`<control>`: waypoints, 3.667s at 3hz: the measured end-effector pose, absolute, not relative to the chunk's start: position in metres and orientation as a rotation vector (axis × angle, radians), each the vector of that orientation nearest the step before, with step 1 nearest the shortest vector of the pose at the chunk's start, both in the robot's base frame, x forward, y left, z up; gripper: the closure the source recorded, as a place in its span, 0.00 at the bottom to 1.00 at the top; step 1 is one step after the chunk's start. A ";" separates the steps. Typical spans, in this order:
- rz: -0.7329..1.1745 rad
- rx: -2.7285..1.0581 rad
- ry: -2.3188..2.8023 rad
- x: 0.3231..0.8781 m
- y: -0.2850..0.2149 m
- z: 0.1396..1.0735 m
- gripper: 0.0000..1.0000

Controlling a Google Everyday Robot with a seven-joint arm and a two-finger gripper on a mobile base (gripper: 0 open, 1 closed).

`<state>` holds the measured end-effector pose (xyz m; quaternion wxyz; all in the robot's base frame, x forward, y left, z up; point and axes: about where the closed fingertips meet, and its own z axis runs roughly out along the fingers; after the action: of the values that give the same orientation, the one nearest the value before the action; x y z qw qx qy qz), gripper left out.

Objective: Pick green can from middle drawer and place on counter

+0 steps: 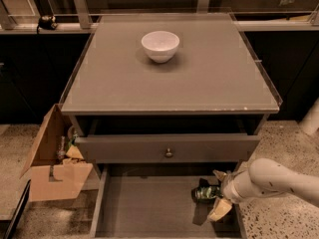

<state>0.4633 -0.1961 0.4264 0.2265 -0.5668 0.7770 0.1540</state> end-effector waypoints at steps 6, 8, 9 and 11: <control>0.507 -1.560 2.247 0.479 -0.189 0.346 0.48; 0.507 -1.560 2.247 0.479 -0.189 0.346 0.94; 0.507 -1.560 2.247 0.479 -0.189 0.346 1.00; 0.550 -1.551 2.152 0.470 -0.181 0.376 1.00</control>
Offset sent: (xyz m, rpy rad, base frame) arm 0.0208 0.0087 -0.0493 -0.0153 0.0412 0.0061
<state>0.4700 -0.1809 0.3765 0.2145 -0.5593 0.7758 0.1984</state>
